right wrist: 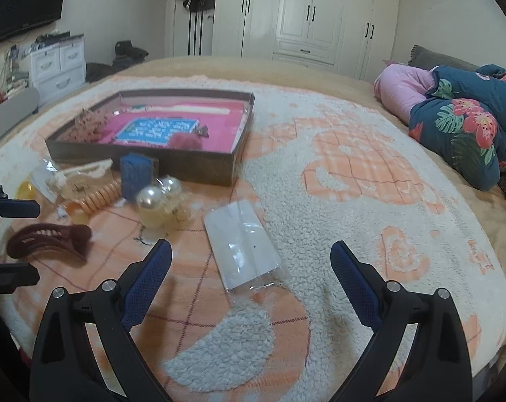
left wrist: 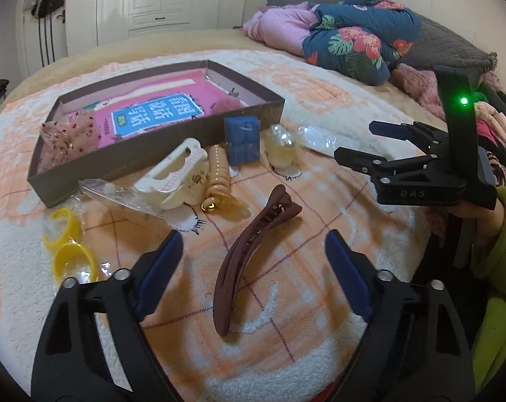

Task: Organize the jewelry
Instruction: 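Grasp the maroon claw clip with the left gripper while the right grasps the clear packet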

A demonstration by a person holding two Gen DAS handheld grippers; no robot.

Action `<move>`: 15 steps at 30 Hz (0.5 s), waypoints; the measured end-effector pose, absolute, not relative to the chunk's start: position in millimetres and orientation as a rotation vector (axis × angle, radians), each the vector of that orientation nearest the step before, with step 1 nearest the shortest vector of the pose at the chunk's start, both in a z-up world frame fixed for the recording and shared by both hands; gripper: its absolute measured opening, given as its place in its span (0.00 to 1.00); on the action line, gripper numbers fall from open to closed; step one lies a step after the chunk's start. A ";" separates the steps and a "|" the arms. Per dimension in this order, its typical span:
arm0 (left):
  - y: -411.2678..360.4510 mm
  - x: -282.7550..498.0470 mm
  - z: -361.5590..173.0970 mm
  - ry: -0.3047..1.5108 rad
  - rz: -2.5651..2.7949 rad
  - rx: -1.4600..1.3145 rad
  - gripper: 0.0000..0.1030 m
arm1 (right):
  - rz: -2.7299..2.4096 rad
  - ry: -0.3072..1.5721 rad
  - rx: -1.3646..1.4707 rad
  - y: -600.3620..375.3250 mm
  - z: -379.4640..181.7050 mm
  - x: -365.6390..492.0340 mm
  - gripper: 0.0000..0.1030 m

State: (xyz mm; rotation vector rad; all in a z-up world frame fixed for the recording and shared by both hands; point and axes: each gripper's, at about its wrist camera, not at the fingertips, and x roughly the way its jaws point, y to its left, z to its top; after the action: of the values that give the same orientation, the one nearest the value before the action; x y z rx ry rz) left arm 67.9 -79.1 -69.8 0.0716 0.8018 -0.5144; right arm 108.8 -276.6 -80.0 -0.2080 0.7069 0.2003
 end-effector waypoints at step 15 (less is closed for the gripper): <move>-80.7 75.6 -80.3 0.844 -0.519 0.082 0.16 | 0.212 0.773 -0.215 -276.0 -97.1 137.6 0.82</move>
State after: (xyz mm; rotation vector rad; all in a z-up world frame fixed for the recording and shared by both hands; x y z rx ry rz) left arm 75.6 -80.7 -80.3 0.0817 0.8439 -0.5194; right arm 137.6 -276.0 -97.1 -0.2150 0.7726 0.2117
